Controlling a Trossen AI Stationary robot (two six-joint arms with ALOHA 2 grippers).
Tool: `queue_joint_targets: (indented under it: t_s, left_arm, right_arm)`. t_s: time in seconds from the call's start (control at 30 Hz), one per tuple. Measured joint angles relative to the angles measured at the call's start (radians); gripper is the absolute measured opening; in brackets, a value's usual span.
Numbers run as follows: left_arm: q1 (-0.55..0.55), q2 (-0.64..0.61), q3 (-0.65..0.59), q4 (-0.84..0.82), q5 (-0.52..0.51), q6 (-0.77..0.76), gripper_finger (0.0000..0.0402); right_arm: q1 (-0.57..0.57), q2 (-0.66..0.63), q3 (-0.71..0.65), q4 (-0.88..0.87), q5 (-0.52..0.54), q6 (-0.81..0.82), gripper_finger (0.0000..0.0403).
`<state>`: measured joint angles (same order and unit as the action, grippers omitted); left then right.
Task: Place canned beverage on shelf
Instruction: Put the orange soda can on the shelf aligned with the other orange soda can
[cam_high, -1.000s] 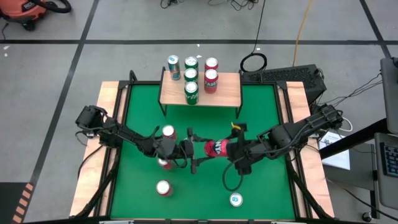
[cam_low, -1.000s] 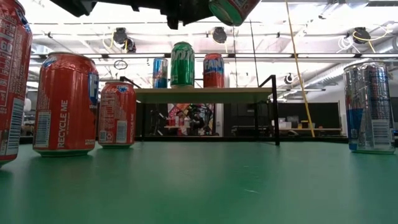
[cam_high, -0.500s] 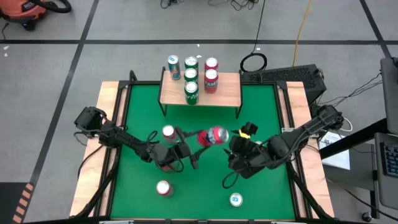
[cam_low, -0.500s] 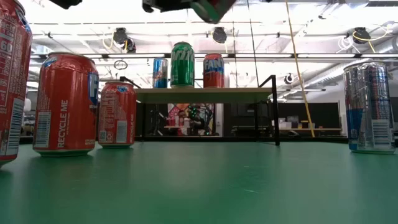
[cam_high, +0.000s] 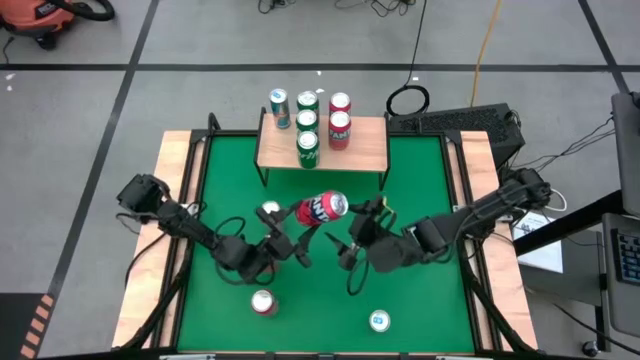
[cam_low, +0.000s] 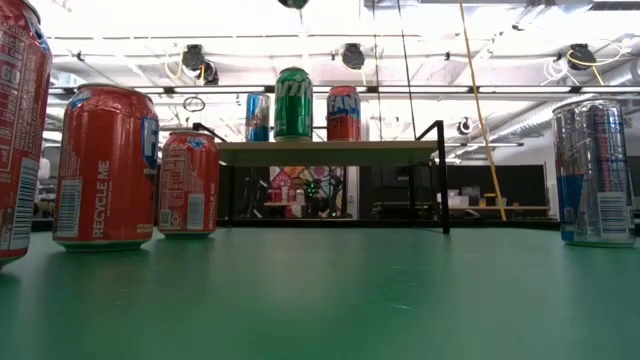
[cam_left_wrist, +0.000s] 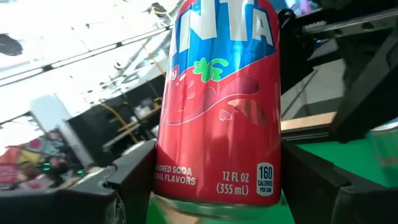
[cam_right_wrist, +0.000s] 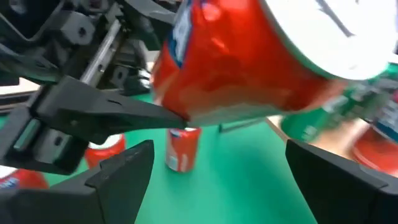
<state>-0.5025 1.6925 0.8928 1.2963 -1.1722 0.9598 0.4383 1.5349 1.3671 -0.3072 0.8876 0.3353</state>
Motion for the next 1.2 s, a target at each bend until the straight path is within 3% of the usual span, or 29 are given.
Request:
queue_joint_targets:
  t_s: [0.17, 0.53, 0.7, 0.83, 1.2]
  left_arm:
    - [-0.023, -0.001, 0.000, 0.074, -0.057, 0.114, 0.0273]
    - [-0.042, -0.002, 0.039, 0.083, -0.038, 0.191, 0.0272]
    - [-0.044, -0.002, 0.068, 0.067, -0.027, 0.209, 0.0272]
    - [-0.042, -0.001, 0.068, 0.052, -0.025, 0.206, 0.0272]
    - [-0.042, 0.000, 0.068, 0.052, -0.029, 0.206, 0.0290]
  right_arm:
    - [-0.022, 0.000, -0.001, 0.151, -0.040, -0.112, 0.0355]
    - [-0.057, 0.000, -0.001, 0.344, -0.085, -0.224, 0.0354]
    - [-0.073, 0.000, -0.001, 0.452, -0.170, -0.292, 0.0354]
    - [-0.072, 0.000, -0.001, 0.478, -0.181, -0.305, 0.0353]
    - [-0.072, 0.000, 0.000, 0.460, -0.183, -0.307, 0.0287]
